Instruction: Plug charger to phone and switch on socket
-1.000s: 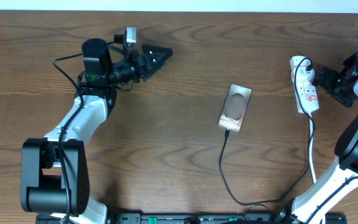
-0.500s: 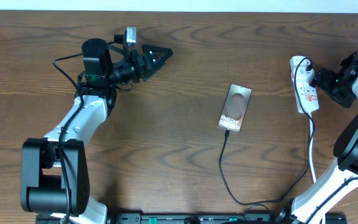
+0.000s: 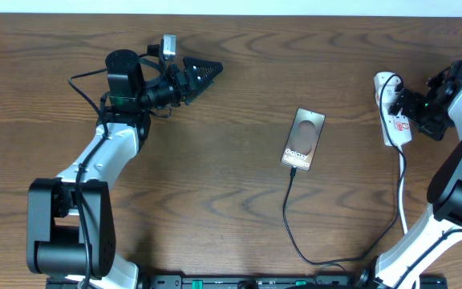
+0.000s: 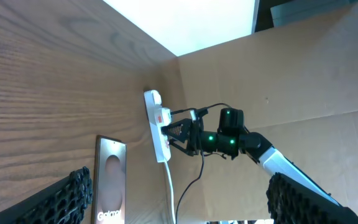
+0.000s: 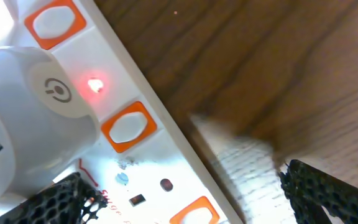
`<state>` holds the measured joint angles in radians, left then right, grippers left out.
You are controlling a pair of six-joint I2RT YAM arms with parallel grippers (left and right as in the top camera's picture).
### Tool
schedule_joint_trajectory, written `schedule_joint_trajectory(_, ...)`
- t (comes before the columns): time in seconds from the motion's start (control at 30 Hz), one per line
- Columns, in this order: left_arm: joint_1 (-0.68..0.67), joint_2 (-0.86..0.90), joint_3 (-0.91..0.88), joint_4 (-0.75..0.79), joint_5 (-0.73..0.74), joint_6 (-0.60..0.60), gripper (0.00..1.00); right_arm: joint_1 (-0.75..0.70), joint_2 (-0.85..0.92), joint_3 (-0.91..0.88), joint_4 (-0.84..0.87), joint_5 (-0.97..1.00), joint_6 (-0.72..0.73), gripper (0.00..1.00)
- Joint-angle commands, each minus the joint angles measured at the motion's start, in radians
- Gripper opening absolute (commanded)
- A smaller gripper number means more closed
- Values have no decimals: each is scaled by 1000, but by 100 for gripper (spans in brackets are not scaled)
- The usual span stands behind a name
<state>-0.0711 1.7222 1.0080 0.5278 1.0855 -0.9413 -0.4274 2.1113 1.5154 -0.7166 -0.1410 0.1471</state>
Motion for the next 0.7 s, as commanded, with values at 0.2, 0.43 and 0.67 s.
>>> schedule_joint_trajectory(0.2, 3, -10, 10, 3, 2, 17, 91, -40, -119, -2, -71, 164, -21, 99)
schedule_joint_trajectory(0.43, 3, -10, 10, 3, 2, 17, 91, -43, -175, -5, -73, 165, -21, 99)
schedule_joint_trajectory(0.67, 3, -10, 10, 3, 2, 17, 91, -43, -175, -5, -73, 165, -21, 99)
